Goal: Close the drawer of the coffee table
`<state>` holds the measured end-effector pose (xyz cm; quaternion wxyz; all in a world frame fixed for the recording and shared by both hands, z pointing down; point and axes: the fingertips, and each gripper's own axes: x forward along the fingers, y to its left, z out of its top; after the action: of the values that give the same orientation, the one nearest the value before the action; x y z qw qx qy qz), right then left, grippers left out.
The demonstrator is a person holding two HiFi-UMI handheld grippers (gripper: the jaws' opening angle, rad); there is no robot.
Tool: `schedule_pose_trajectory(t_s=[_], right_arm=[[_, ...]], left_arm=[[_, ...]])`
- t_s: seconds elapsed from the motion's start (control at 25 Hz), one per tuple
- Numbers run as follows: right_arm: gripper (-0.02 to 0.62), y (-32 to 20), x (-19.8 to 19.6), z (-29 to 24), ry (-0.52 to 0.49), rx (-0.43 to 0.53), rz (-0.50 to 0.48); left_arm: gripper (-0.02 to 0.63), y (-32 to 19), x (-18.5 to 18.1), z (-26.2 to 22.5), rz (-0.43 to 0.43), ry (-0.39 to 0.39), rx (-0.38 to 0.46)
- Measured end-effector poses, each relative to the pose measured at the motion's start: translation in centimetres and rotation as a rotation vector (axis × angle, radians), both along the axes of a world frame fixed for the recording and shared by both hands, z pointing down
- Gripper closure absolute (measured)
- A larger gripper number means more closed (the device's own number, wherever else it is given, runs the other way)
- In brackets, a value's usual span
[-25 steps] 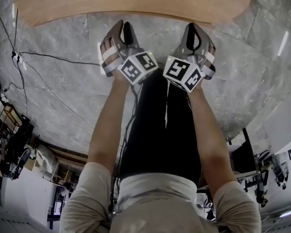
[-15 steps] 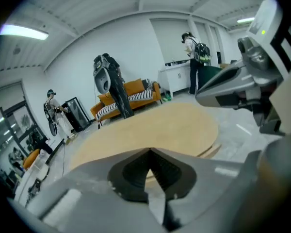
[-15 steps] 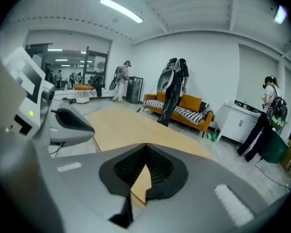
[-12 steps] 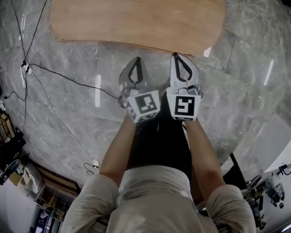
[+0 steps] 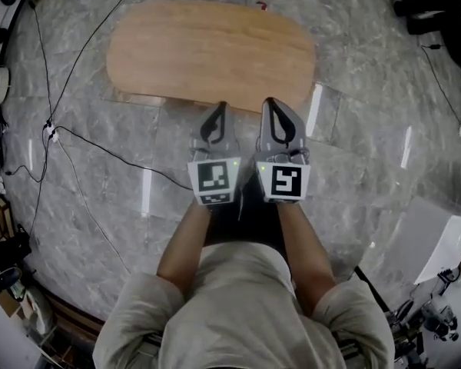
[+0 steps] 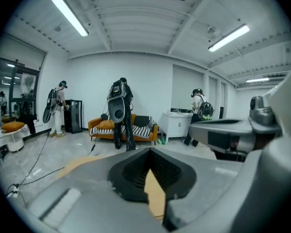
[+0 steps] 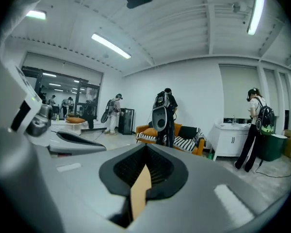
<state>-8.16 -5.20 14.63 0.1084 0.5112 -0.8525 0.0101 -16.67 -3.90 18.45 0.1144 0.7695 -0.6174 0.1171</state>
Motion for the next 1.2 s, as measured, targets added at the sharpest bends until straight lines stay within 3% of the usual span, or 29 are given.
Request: schedule_pose_trajectory(t_s=[0.16, 0.28, 0.44, 0.76, 1.04, 1.2], right_arm=[[0.589, 0.9, 1.6, -5.2, -0.040, 0.055, 0.009], [0.589, 1.7, 2.7, -8.4, -0.064, 0.097, -0.016], [0.589, 3.5, 4.7, -10.2, -0.040, 0.115, -0.054], [0.589, 7.0, 7.1, -13.7, -0.029, 0.169, -0.111], [0.589, 8.0, 11.5, -15.8, -0.013, 0.245, -0.100], [0.589, 9.4, 12.0, -17.4, -0.015, 0.263, -0.107]], left_arm=[[0.585, 1.3, 2.6, -5.5, 0.029, 0.024, 0.087], [0.585, 2.3, 3.7, -7.9, 0.004, 0.073, 0.114], [0.586, 3.9, 5.6, -10.2, -0.032, 0.079, 0.141], [0.585, 7.3, 7.8, -14.6, -0.046, 0.061, 0.210], [0.585, 8.1, 13.3, -17.0, -0.006, 0.028, 0.259], [0.584, 9.3, 14.4, -18.3, 0.001, 0.031, 0.268]])
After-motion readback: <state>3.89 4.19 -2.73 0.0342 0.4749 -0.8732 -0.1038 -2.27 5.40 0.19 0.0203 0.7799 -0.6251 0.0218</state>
